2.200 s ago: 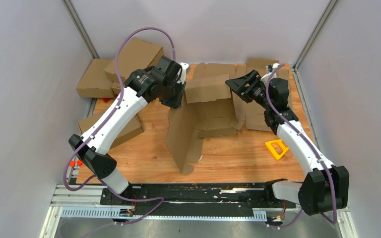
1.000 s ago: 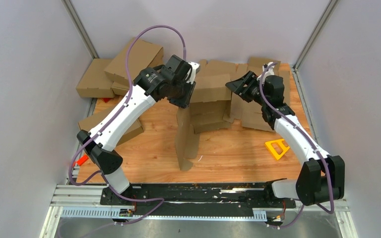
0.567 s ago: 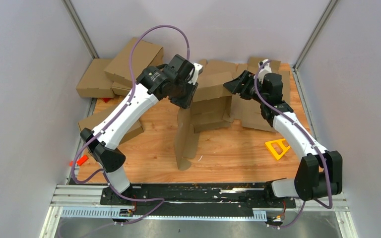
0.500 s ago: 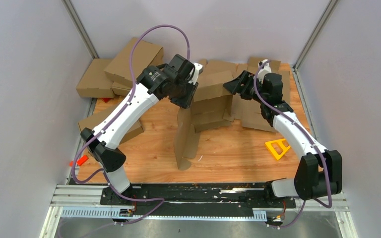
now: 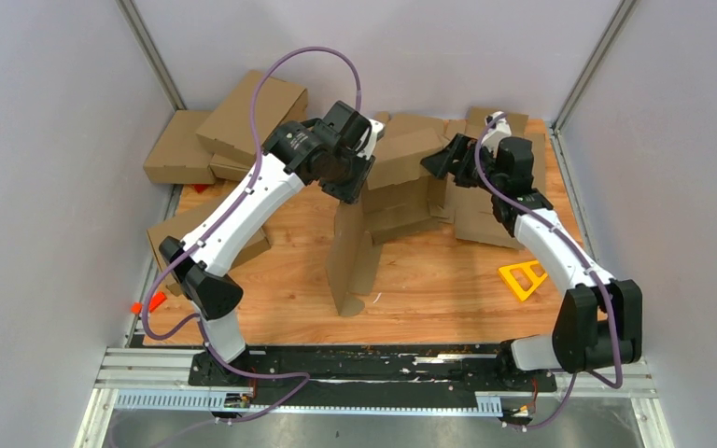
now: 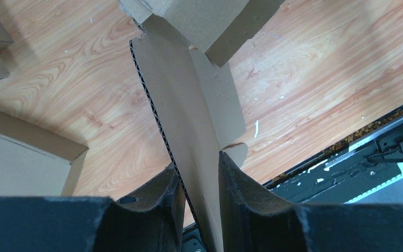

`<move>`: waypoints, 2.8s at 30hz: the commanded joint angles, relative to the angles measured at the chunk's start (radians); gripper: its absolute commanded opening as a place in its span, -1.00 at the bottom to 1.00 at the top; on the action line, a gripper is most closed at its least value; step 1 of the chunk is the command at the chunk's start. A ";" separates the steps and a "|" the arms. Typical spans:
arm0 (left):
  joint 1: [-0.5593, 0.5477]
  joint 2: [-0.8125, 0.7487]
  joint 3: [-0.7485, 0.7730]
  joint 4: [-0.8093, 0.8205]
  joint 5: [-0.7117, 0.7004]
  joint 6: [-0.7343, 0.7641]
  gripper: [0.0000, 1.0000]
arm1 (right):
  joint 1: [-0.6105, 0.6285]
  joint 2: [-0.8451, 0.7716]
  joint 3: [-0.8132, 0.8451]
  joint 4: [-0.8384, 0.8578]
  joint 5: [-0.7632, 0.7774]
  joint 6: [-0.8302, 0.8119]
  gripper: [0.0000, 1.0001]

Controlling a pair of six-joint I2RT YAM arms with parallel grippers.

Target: Fold the paper box

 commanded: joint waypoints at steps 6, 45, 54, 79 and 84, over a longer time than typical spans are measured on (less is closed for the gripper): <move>-0.007 0.015 0.054 -0.024 -0.038 0.013 -0.29 | -0.043 -0.149 0.100 -0.125 0.028 -0.054 1.00; -0.007 -0.065 -0.011 -0.022 -0.009 0.029 -0.30 | 0.065 0.043 0.192 -0.151 -0.072 0.182 0.59; -0.007 -0.134 -0.082 -0.028 0.004 0.057 -0.28 | 0.118 -0.108 0.064 -0.141 0.071 0.206 0.36; -0.058 -0.302 -0.144 0.273 -0.171 0.315 0.82 | 0.121 -0.086 0.000 -0.095 0.058 0.158 0.20; -0.135 -0.443 -0.361 0.572 -0.210 0.579 0.70 | 0.122 -0.077 0.013 -0.102 0.054 0.156 0.19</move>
